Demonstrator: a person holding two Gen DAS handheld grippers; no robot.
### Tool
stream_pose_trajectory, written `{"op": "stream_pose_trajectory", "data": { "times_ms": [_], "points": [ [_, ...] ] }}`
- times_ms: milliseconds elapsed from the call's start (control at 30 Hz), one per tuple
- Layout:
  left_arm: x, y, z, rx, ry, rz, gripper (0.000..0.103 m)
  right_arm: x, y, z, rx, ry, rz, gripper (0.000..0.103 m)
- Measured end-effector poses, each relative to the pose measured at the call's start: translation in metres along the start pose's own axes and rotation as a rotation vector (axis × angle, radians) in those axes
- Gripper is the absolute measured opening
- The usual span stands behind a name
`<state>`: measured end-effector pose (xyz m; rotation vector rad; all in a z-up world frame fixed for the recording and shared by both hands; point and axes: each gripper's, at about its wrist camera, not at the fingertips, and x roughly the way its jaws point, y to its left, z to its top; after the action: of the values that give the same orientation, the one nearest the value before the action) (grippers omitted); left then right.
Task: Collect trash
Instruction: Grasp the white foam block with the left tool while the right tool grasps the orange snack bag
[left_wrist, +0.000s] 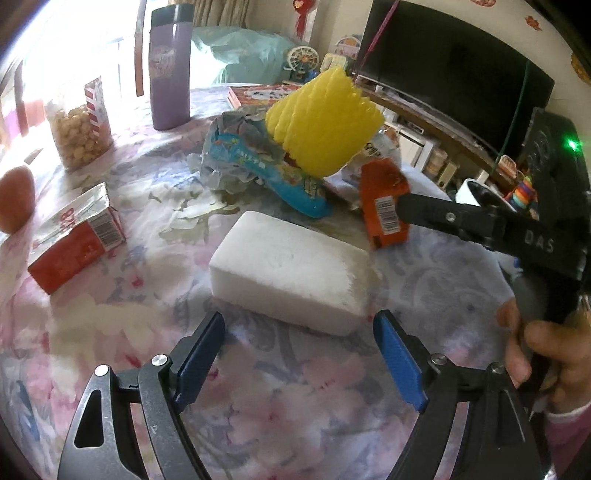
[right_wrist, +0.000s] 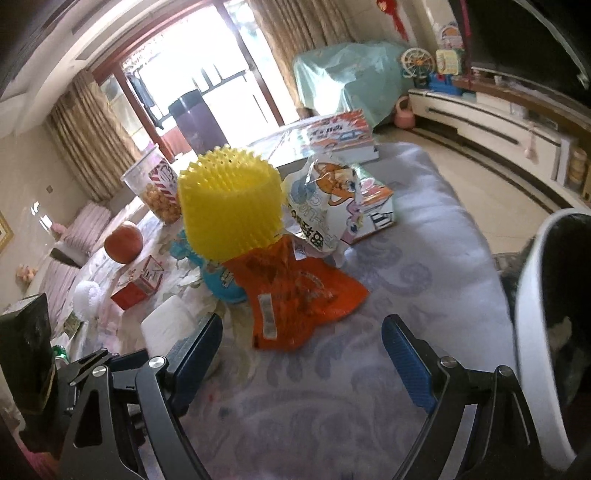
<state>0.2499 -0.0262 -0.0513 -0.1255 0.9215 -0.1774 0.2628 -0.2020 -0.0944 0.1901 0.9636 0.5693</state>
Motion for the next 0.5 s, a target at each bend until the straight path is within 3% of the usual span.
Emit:
{"op": "stream_pose_trajectory", "data": {
  "times_ms": [67,133,167,200,233,300,500],
  "points": [
    [0.000,0.001,0.000,-0.005,-0.020,0.015,0.080,0.009,-0.001,0.003,-0.002,0.021,0.005,0.088],
    [0.000,0.003,-0.001,-0.016,-0.027,-0.005,0.071,0.016,-0.001,0.005,-0.007,0.042,0.014,0.075],
    [0.000,0.004,-0.001,-0.019,-0.027,-0.026,0.056,0.019,0.001,0.005,-0.015,0.050,0.005,0.057],
    [0.000,0.003,-0.002,-0.016,-0.026,-0.040,0.049,0.021,0.001,0.005,-0.021,0.056,-0.008,0.043],
    [0.000,0.002,-0.003,-0.008,-0.033,-0.041,0.045,0.022,0.002,0.005,-0.022,0.060,-0.011,0.043],
    [-0.003,0.001,-0.005,0.012,-0.040,-0.038,0.027,0.018,0.002,0.002,-0.015,0.050,0.007,0.032],
    [-0.014,0.002,-0.009,0.036,-0.073,-0.044,0.015,-0.004,0.005,-0.009,0.004,0.002,0.018,0.025]
  ]
}}
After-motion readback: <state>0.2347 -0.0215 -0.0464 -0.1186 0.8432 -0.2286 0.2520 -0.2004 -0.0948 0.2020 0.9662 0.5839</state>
